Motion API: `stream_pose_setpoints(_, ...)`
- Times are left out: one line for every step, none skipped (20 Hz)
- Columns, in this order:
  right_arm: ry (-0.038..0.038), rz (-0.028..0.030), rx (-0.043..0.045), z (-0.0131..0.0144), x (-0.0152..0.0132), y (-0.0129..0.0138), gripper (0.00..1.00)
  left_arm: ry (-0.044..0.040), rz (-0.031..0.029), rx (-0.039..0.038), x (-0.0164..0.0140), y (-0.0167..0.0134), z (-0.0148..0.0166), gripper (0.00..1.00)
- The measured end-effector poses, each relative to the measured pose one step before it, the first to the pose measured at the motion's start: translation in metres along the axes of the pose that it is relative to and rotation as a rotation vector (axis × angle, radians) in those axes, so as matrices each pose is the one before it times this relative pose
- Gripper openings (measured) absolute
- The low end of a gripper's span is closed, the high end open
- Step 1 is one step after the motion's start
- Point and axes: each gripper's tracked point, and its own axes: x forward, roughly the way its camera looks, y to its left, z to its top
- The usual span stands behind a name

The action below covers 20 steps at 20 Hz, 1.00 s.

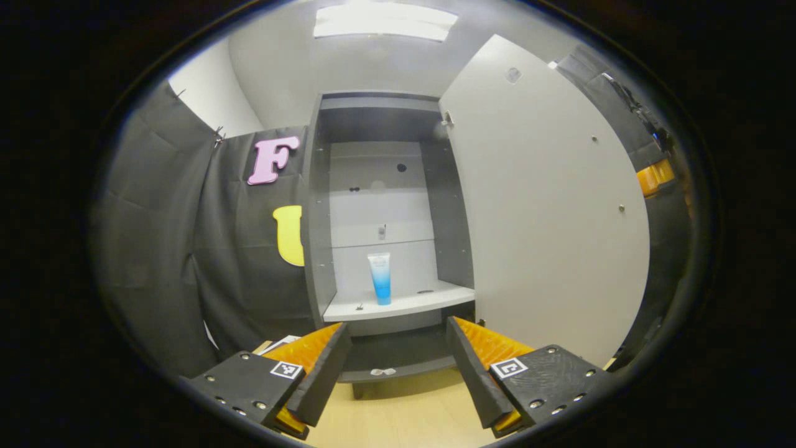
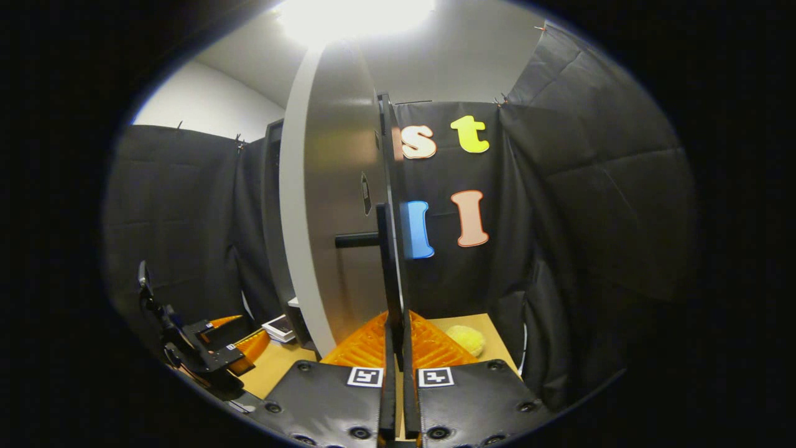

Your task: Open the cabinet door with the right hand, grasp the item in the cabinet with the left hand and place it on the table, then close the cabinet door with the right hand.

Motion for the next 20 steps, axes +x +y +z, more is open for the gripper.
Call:
stream_pose_setpoints(-0.00354, 0.01469, -0.00368, 0.0016, -0.00292, 0.00182, 0.07, 0.00324, -0.00338, 0.00034, 0.00292, -0.00873, 0.0007, 0.93)
stream_pose_setpoints(0.00022, 0.00513, -0.01234, 0.00097, -0.0063, -0.00203, 0.07, 0.0049, -0.00504, -0.00758, 0.00486, -0.00655, 0.00174, 0.93)
stream_pose_setpoints(-0.00111, 0.00865, -0.00372, -0.001, -0.0103, -0.00237, 0.07, 0.00463, -0.0074, -0.016, 0.00618, -0.0053, 0.00256, 0.93)
stream_pose_setpoints(0.00014, 0.0225, 0.01052, -0.00028, -0.01083, 0.00107, 0.07, 0.00272, -0.00446, -0.01813, 0.00758, -0.00432, 0.00405, 0.93)
stream_pose_setpoints(0.00075, 0.01825, 0.02052, -0.00149, -0.01553, 0.00158, 0.07, 0.00557, -0.00406, -0.019, 0.00685, -0.00418, 0.00337, 0.93)
stream_pose_setpoints(-0.00239, -0.01435, 0.00751, -0.00207, -0.0154, -0.01392, 0.07, 0.00402, 0.00017, -0.01749, 0.00837, -0.00306, 0.00531, 0.94)
stream_pose_setpoints(-0.00782, -0.02915, 0.0005, -0.00009, -0.01453, -0.01336, 0.07, 0.0029, 0.00362, -0.01543, 0.00965, -0.00037, 0.00368, 0.94)
stream_pose_setpoints(-0.01648, -0.04169, 0.00398, 0.001, -0.01266, -0.01753, 0.08, -0.00045, 0.0056, -0.00831, 0.00976, 0.00145, 0.00524, 0.94)
stream_pose_setpoints(-0.01537, -0.04306, 0.00586, -0.00048, -0.00423, -0.0164, 0.08, -0.00447, 0.01201, 0.00355, 0.00944, 0.0047, 0.00488, 0.93)
stream_pose_setpoints(-0.00834, -0.0368, 0.0101, -0.00093, 0.00077, -0.01462, 0.03, -0.00678, 0.01395, 0.01339, 0.00955, 0.00383, 0.00617, 0.93)
stream_pose_setpoints(0.00059, -0.02363, 0.00793, -0.00317, 0.01103, -0.00448, 0.34, -0.00623, 0.0124, 0.01756, 0.01055, 0.00468, 0.00313, 0.92)
stream_pose_setpoints(0.00264, -0.03562, 0.00185, -0.00605, 0.00826, -0.00647, 0.65, -0.00659, 0.00956, 0.01667, 0.01086, 0.00367, 0.00337, 0.92)
stream_pose_setpoints(-0.00499, -0.05398, -0.00716, -0.00085, -0.00253, -0.01218, 0.96, -0.00768, 0.00562, 0.01297, 0.01209, 0.00255, 0.00149, 0.92)
stream_pose_setpoints(-0.00664, -0.04895, -0.01496, -0.00501, 0.01457, -0.01326, 1.0, -0.01019, 0.00718, 0.00963, 0.01211, 0.00365, 0.00252, 0.92)
stream_pose_setpoints(-0.00331, -0.04514, -0.01091, -0.00392, -0.00291, -0.00863, 0.92, -0.00874, 0.00445, 0.0065, 0.01487, 0.00464, 0.00118, 0.92)
stream_pose_setpoints(-0.00029, -0.04016, -0.00353, -0.00414, 0.00123, -0.00517, 0.92, -0.00536, 0.00058, 0.00304, 0.01454, 0.00358, 0.00177, 0.93)
stream_pose_setpoints(0.0016, -0.03283, 0.00034, -0.00379, 0.00132, -0.00129, 0.98, -0.00029, -0.00095, 0.00249, 0.01271, 0.00259, -0.00138, 0.92)
stream_pose_setpoints(0.00153, -0.03657, 0.00046, -0.00154, 0.00249, -0.00343, 0.98, 0.00566, 0.00096, 0.00494, 0.0153, 0.00364, -0.00055, 0.92)
stream_pose_setpoints(-0.00199, -0.03543, 0.00307, -0.00309, 0.00418, -0.00413, 0.98, 0.00634, 0.00172, 0.00377, 0.01295, 0.00244, -0.00121, 0.93)
stream_pose_setpoints(0.00054, -0.03064, 0.00968, -0.00177, 0.00241, -0.00375, 0.98, 0.00429, -0.00042, -0.00054, 0.0119, 0.00126, 0.00041, 0.93)
